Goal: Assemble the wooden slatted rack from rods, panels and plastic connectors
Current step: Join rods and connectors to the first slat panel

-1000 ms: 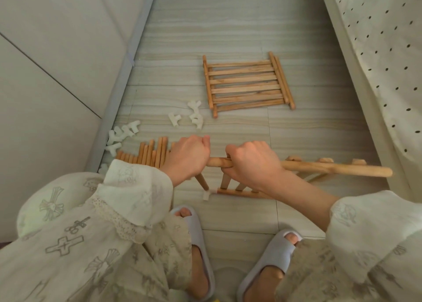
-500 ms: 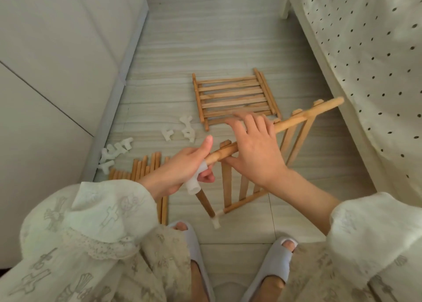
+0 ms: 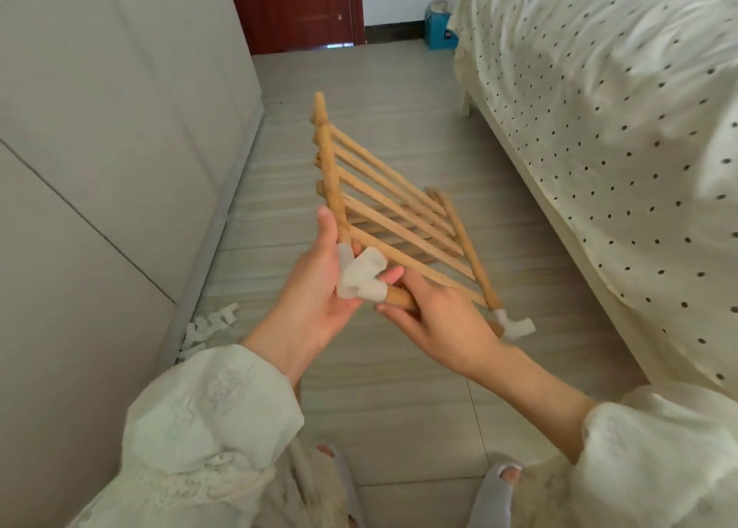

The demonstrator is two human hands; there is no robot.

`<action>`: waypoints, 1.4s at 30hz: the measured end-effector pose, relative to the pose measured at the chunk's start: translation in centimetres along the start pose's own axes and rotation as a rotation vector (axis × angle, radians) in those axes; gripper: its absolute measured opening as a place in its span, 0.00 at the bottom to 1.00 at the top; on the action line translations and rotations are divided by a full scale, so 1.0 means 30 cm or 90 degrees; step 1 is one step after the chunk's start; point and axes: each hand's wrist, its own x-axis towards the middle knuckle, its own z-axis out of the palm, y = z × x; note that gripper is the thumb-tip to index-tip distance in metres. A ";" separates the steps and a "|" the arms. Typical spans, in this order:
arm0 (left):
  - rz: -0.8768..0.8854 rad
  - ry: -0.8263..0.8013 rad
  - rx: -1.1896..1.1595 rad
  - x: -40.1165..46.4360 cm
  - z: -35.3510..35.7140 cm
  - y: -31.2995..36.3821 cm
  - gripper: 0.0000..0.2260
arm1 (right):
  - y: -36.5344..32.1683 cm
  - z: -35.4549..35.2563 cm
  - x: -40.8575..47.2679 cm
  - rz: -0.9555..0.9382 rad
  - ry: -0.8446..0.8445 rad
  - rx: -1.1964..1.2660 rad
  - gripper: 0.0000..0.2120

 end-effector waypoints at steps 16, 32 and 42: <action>0.423 -0.022 0.835 -0.002 -0.093 0.124 0.15 | 0.031 -0.189 0.187 0.164 0.013 0.245 0.22; -0.022 -0.295 0.624 0.106 -0.077 0.012 0.09 | 0.064 -0.177 0.134 0.282 -0.149 0.391 0.21; -0.080 -0.267 0.625 0.146 -0.031 -0.028 0.20 | 0.121 -0.179 0.157 0.286 -0.138 0.374 0.18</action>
